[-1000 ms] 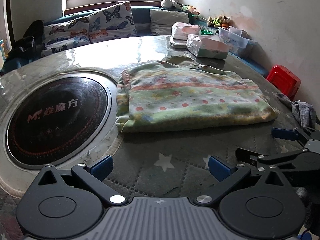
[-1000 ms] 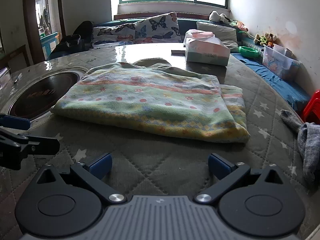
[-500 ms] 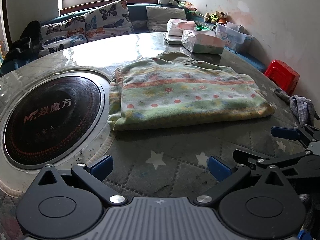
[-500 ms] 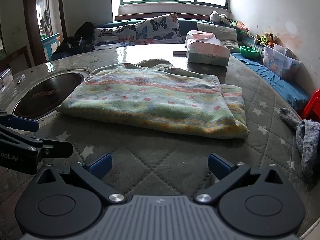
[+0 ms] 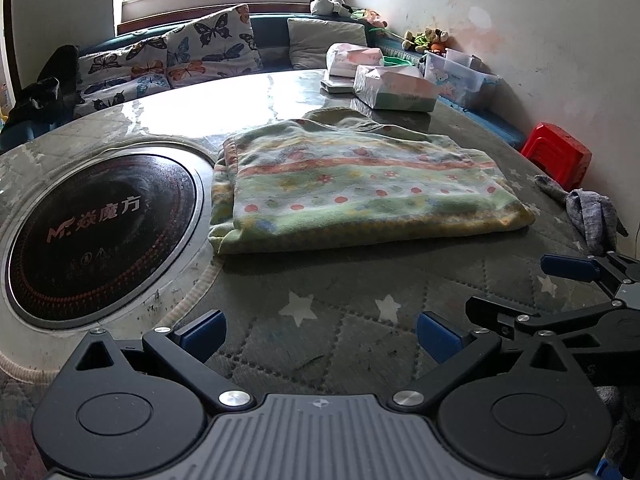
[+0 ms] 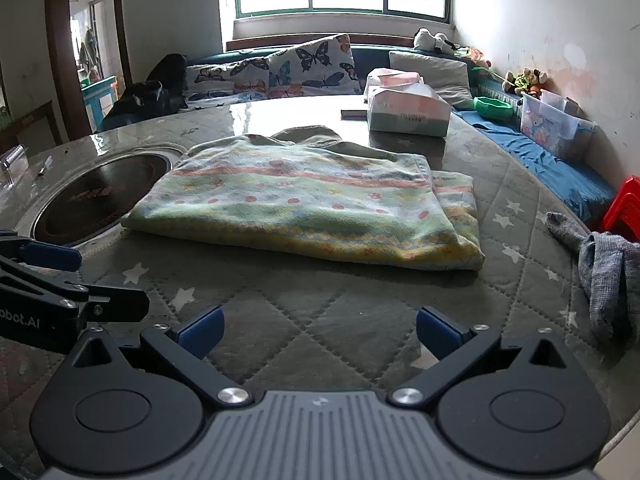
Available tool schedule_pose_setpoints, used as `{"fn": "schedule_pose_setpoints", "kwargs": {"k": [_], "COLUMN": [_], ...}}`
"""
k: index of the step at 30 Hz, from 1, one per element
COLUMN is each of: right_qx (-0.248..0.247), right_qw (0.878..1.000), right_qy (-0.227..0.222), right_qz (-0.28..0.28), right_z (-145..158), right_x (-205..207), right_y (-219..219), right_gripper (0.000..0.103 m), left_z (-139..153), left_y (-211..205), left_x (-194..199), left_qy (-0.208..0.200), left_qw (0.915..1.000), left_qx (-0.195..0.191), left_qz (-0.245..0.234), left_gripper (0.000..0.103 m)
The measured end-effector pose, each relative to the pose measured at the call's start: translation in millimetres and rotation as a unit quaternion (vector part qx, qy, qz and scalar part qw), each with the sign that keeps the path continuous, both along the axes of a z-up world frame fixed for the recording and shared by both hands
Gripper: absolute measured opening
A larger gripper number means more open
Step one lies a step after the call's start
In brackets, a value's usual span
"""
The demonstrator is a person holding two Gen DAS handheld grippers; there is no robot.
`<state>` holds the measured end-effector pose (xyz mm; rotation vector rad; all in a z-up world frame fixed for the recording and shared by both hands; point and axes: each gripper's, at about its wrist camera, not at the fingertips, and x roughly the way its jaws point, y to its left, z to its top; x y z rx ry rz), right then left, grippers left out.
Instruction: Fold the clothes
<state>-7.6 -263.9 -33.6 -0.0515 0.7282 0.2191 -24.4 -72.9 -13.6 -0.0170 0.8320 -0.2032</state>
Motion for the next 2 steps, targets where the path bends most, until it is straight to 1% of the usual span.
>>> {"fn": "schedule_pose_setpoints", "kwargs": {"k": [2], "right_qx": [0.001], "right_qw": [1.0], "right_qy": [-0.003], "right_qz": [0.0], "right_z": [1.4], "right_x": [-2.5], "right_y": [0.3], "right_gripper": [0.103], "left_z": [0.7], "left_y": [0.4], "left_x": [-2.1], "left_qy": [-0.002], "left_qw": [1.0], "left_qx": [-0.002], "left_qz": [0.001], "left_gripper": [0.103]}}
